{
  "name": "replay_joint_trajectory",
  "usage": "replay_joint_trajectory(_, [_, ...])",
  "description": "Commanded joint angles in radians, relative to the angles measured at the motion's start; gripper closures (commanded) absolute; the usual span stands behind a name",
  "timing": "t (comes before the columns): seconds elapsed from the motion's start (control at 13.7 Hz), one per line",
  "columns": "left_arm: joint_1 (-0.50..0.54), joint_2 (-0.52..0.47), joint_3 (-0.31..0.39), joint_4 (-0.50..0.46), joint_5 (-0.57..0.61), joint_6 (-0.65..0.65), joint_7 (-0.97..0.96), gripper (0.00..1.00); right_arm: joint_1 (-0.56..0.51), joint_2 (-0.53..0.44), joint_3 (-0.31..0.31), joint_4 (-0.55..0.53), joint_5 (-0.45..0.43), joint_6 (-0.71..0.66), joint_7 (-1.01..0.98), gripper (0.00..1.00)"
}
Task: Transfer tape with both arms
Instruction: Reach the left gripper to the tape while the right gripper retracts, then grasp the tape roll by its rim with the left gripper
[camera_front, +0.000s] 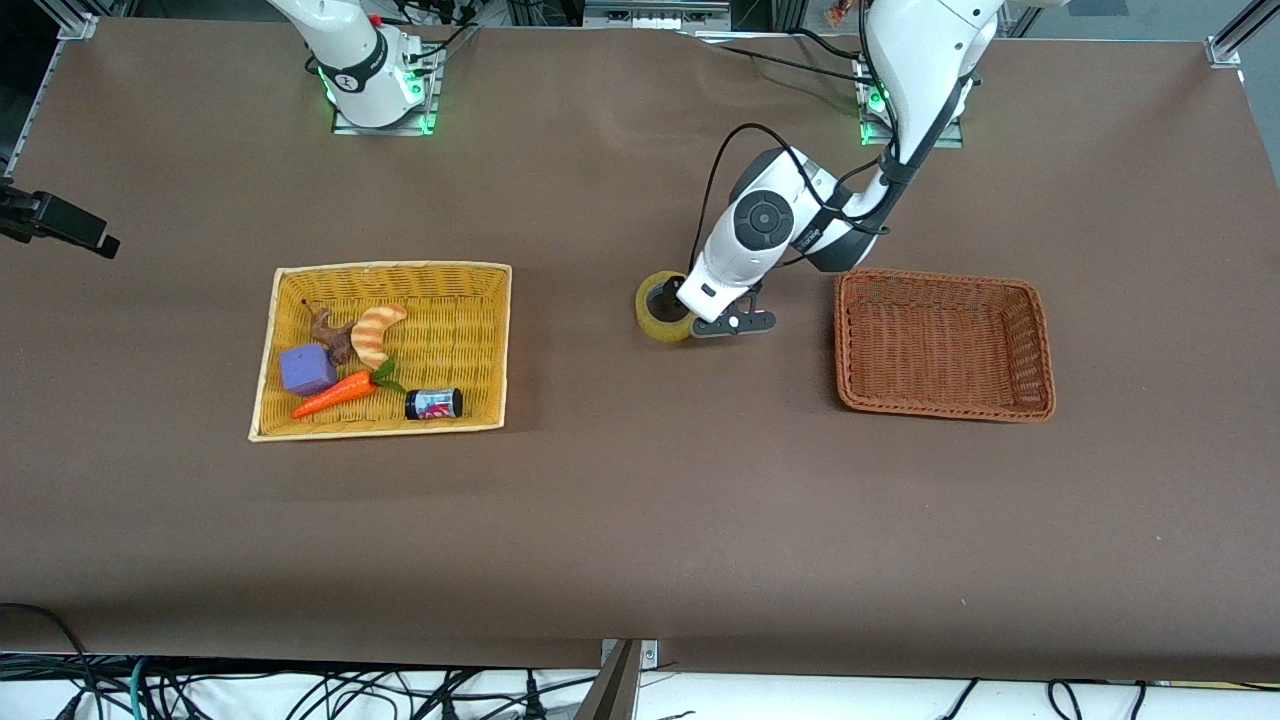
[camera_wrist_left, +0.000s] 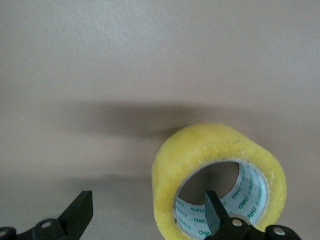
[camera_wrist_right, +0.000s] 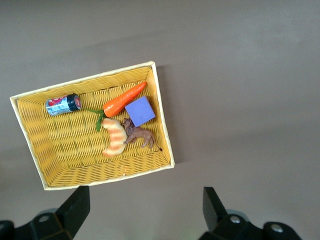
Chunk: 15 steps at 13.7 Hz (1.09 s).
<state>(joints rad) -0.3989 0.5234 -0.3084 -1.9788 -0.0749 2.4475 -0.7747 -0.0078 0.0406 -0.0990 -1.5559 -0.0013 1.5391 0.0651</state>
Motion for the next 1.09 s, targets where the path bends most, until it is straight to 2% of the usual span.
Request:
replay_joint_trajectory(0.0, [-0.029,0.026,0.017,0.017,0.003,0.033,-0.009,0.09,-0.012,-0.013,0.030,-0.032,-0.005,0.026,-0.021,0.00])
replay_joint_trajectory(0.29, [-0.049,0.032,0.017,0.018,0.003,0.036,-0.031,0.11,-0.001,0.045,0.033,0.051,-0.002,0.018,-0.034,0.00])
replay_joint_trajectory(0.36, [-0.051,0.035,0.017,0.017,0.003,0.038,-0.031,0.17,0.000,0.048,0.032,0.053,-0.005,0.019,-0.063,0.00])
replay_joint_trajectory(0.44, [-0.051,0.038,0.017,0.017,0.004,0.038,-0.029,0.29,0.000,0.053,0.032,0.054,-0.006,0.019,-0.102,0.00])
replay_joint_trajectory(0.51, [-0.051,0.040,0.017,0.015,0.006,0.069,-0.026,0.57,0.000,0.053,0.032,0.054,-0.005,0.021,-0.114,0.00])
replay_joint_trajectory(0.66, [-0.051,0.043,0.017,0.009,0.032,0.084,-0.012,1.00,0.000,0.053,0.032,0.054,-0.002,0.021,-0.108,0.00])
replay_joint_trajectory(1.02, [-0.049,0.037,0.020,0.005,0.055,0.074,-0.015,1.00,0.000,0.056,0.032,0.054,0.000,0.021,-0.105,0.00])
